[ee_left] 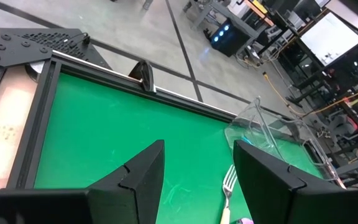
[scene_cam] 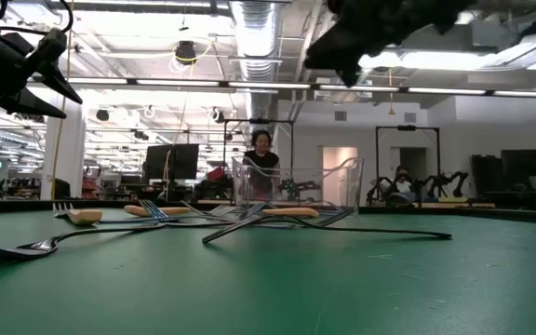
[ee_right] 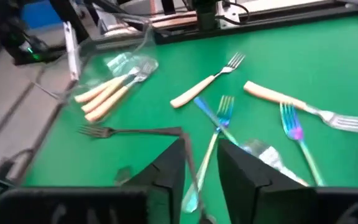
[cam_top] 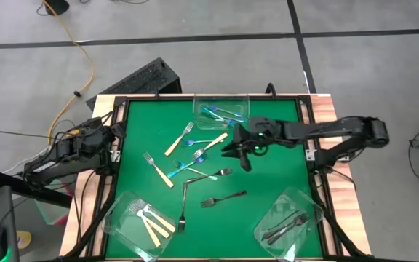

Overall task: Sort silverware by color (type)
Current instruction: Put the orange fork into the bottom left transparent bin

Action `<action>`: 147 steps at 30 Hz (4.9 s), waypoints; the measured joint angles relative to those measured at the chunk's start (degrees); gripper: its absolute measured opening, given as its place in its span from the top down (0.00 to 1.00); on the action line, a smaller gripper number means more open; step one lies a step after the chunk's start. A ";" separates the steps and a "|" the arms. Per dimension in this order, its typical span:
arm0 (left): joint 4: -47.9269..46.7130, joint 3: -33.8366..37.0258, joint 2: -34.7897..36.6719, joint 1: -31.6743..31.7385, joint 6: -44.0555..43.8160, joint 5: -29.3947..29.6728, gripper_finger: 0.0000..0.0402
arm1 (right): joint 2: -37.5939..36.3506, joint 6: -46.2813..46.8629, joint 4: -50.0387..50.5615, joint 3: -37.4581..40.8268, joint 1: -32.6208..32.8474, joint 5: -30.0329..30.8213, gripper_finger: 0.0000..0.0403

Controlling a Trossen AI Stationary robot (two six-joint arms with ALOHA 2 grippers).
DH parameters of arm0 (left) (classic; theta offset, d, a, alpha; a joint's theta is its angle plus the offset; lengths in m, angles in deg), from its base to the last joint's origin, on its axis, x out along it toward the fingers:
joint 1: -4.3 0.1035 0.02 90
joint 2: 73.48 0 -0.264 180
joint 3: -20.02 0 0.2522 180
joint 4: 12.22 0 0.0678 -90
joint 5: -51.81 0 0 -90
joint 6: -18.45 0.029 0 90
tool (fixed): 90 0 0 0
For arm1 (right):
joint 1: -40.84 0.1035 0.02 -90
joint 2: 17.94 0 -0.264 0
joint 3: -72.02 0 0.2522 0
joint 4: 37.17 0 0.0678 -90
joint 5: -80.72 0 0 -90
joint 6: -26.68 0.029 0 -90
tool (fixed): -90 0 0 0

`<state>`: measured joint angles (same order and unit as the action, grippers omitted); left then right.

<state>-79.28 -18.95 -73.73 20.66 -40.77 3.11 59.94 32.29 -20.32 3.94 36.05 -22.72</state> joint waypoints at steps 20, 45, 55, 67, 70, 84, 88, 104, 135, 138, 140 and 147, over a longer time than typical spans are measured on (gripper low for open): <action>-0.17 0.02 0.00 0.02 -0.04 -0.20 0.56 | 28.33 -30.86 34.85 -30.17 -3.98 3.03 0.49; -0.35 0.02 0.00 0.02 -0.15 0.04 0.56 | 41.63 -37.20 29.08 -30.73 -7.71 12.34 0.49; -0.37 0.02 0.00 0.00 -0.15 0.09 0.56 | 41.66 -37.14 25.21 -30.69 -8.61 12.17 0.49; -0.39 0.02 0.00 0.00 -0.17 0.07 0.56 | 43.81 -37.59 27.40 -30.91 -7.72 13.00 0.49; -0.39 0.02 0.00 0.02 -0.15 0.09 0.56 | 43.93 -37.55 27.50 -30.91 -7.46 13.19 0.49; -0.39 0.02 0.00 0.00 -0.17 0.52 0.56 | 43.85 -34.75 29.31 -30.69 -7.28 12.49 0.71; -0.39 0.02 0.00 0.01 -0.15 0.52 0.56 | 43.85 -34.74 30.61 -30.75 -7.28 12.49 0.78; -0.39 0.02 0.00 0.00 -0.17 0.50 0.56 | 43.16 -16.90 29.62 -30.54 -6.78 11.90 0.90; -0.33 0.02 -0.02 0.02 -0.15 -0.53 0.56 | 34.21 5.53 -5.31 -30.60 2.17 10.15 0.91; -0.33 0.02 -0.02 0.00 -0.17 -0.88 0.56 | 34.21 7.85 -11.09 -30.60 3.78 10.18 0.91; -0.35 0.02 -0.02 0.02 -0.15 -1.25 0.56 | 34.21 9.29 -14.51 -30.60 4.79 10.27 0.91; -0.37 0.02 -0.02 0.00 -0.05 -1.99 0.56 | 34.19 12.05 -26.35 -30.69 8.55 14.44 0.91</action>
<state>-79.65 -18.93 -73.75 20.66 -40.82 1.12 94.13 44.33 -46.67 -26.75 44.60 -8.27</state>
